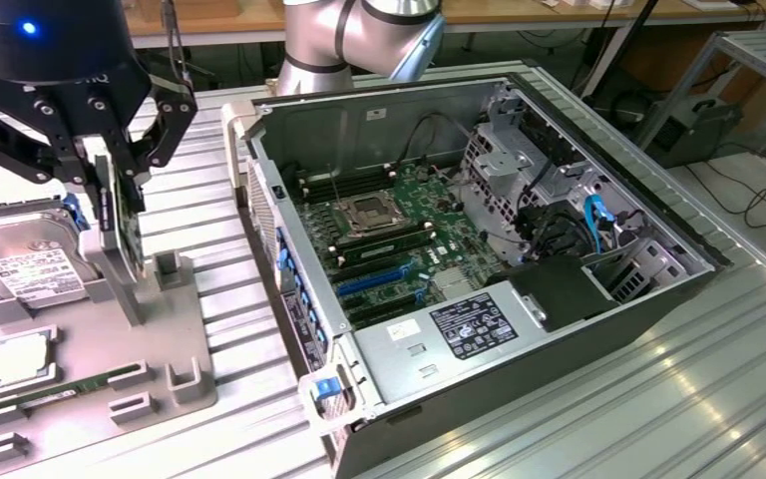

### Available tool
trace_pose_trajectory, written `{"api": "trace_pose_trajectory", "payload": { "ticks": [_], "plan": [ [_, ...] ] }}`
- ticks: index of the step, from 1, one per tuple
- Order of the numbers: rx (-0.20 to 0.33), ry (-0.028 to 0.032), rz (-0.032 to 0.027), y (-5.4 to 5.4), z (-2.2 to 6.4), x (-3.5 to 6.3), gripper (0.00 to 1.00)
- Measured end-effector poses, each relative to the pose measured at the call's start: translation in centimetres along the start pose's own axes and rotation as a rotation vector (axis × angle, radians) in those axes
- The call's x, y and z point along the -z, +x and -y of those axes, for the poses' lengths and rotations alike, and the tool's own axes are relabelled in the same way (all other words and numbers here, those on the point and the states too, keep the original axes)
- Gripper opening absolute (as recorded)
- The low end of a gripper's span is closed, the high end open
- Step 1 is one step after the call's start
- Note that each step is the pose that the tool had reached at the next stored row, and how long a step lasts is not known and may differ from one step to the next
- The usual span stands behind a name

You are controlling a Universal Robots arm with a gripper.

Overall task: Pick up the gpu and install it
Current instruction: 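Pick up the gpu and move the gpu toward the slot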

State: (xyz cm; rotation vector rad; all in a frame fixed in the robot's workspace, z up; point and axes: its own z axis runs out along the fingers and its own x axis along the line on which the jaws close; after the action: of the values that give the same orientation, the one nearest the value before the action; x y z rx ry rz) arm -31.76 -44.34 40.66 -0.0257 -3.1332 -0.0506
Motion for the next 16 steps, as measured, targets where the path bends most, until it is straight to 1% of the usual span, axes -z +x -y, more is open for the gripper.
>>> {"api": "trace_pose_trajectory", "payload": {
  "ticks": [16],
  "plan": [
    [0.000,0.0000,0.0000,0.01,-0.02,0.94,0.27]
  ]
}}
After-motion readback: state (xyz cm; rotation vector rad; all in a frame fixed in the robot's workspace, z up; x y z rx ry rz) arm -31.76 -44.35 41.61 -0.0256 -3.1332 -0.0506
